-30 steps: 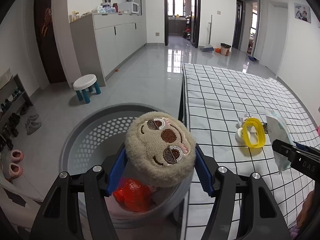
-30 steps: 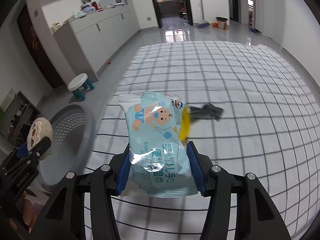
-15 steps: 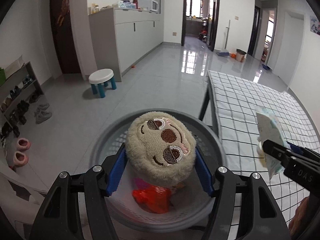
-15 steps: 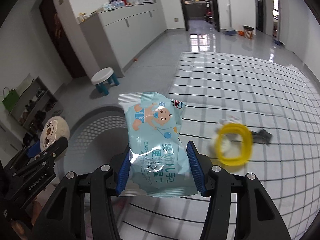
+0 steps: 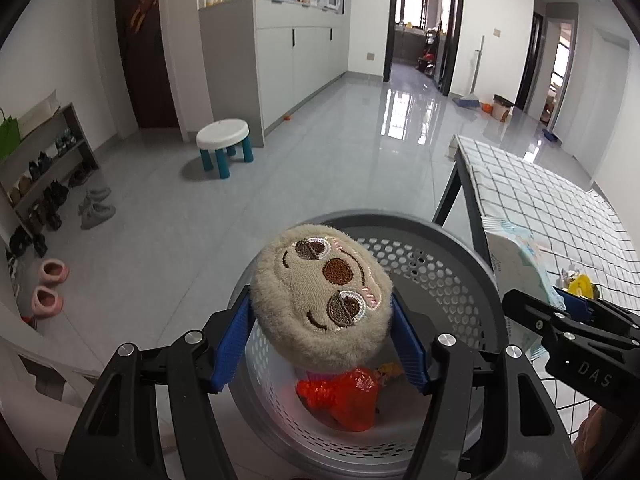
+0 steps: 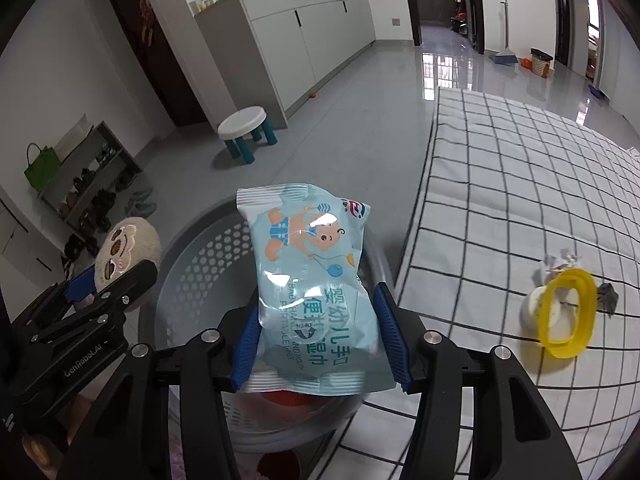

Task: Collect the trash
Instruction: 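Carry the sloth plush and wipes packet over the grey basket with both grippers, then open both grippers to drop the plush and packet into the basket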

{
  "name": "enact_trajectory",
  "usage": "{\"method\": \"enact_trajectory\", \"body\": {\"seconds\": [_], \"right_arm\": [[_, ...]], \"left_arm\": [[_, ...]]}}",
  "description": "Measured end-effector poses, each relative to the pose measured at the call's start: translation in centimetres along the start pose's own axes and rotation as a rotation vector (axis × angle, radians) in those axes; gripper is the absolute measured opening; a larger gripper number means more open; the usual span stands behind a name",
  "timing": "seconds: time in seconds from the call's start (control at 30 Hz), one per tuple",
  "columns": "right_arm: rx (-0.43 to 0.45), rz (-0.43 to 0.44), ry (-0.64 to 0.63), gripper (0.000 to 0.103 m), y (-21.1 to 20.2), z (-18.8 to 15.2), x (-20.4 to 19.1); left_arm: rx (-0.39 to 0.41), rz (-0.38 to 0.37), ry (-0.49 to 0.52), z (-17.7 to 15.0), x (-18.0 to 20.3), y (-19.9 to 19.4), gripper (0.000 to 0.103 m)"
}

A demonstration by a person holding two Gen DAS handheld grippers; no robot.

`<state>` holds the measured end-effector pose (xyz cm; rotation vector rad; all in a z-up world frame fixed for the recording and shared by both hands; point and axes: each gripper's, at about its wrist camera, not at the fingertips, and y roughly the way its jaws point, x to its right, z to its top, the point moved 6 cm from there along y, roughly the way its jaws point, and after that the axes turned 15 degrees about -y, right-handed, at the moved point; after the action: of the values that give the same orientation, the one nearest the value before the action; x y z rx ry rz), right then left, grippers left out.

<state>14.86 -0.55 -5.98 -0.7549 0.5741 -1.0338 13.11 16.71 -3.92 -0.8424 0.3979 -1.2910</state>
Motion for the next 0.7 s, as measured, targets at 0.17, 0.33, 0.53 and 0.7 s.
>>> {"method": "enact_trajectory", "body": {"seconds": [0.17,0.33,0.53,0.7], "right_arm": [[-0.025,0.002,-0.005,0.051,1.1,-0.4,-0.3],[-0.032,0.001,-0.004,0.052,1.8,-0.4,-0.2],[-0.013,-0.002,-0.009,0.066,1.4,-0.1,-0.3],[-0.003,-0.016,-0.012,0.066,1.0,0.0,-0.4]], "left_arm": [[-0.027,-0.004,-0.001,-0.3,-0.1,1.0,0.065],[-0.027,-0.020,0.013,-0.4,0.1,1.1,0.070],[-0.016,-0.024,-0.002,-0.1,-0.2,0.8,0.080],[-0.016,-0.017,-0.012,-0.1,-0.5,0.9,0.082]]}}
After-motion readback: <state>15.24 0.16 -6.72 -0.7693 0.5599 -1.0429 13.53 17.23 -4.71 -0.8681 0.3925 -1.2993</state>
